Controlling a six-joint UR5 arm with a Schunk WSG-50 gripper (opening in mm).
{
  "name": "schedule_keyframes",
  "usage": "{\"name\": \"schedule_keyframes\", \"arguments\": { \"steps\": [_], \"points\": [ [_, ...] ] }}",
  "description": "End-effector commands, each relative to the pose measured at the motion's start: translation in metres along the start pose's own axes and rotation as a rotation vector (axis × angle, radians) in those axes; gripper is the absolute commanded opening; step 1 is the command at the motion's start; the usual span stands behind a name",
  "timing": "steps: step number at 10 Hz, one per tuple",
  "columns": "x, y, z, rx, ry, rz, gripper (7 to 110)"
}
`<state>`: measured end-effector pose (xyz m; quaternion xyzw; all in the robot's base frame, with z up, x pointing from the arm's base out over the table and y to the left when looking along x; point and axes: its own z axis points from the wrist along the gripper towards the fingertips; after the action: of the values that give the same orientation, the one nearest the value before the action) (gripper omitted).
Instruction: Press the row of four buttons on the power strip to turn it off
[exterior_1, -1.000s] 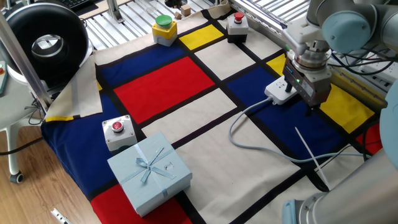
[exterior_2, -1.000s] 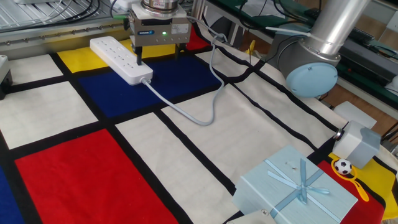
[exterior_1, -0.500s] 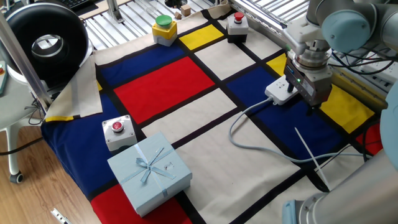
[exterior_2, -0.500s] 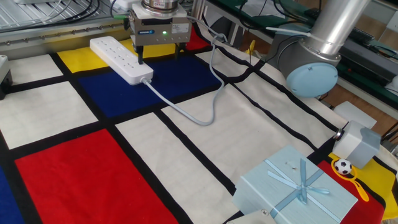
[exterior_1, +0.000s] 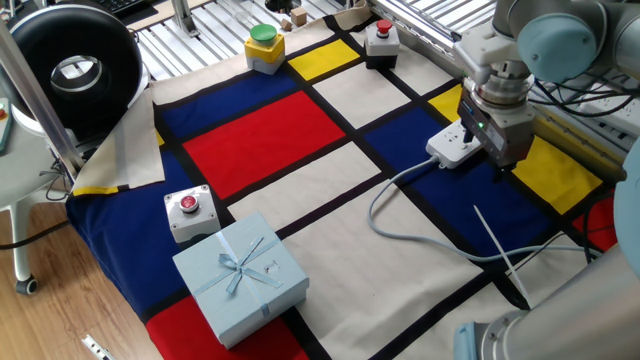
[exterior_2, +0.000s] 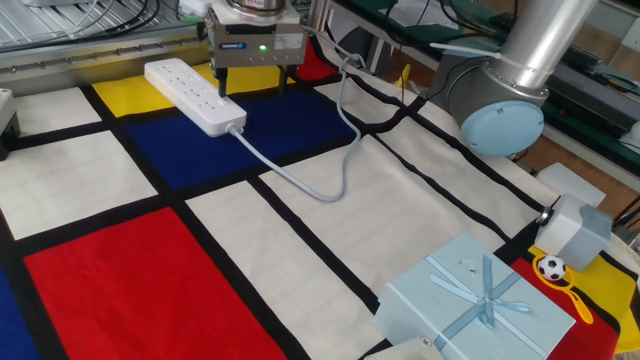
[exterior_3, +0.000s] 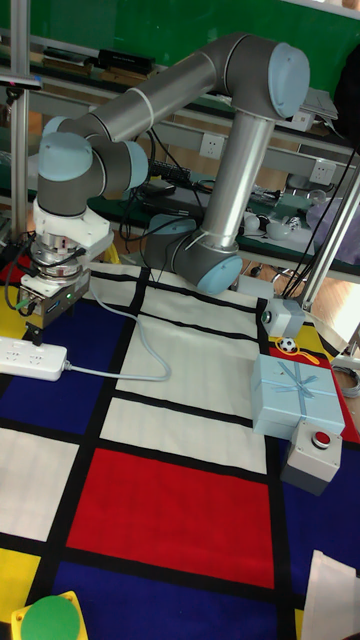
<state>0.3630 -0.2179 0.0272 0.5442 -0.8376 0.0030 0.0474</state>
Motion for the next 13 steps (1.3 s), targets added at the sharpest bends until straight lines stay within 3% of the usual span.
{"name": "schedule_keyframes", "arguments": {
  "steps": [1,4,10,13],
  "points": [
    [0.012,-0.014,-0.007,0.036,0.012,0.017,22],
    [0.033,-0.022,-0.001,0.038,0.010,-0.012,22],
    [0.020,-0.016,0.011,0.018,-0.041,-0.015,22],
    [0.022,-0.017,0.013,0.020,-0.032,-0.015,22]
  ]
}}
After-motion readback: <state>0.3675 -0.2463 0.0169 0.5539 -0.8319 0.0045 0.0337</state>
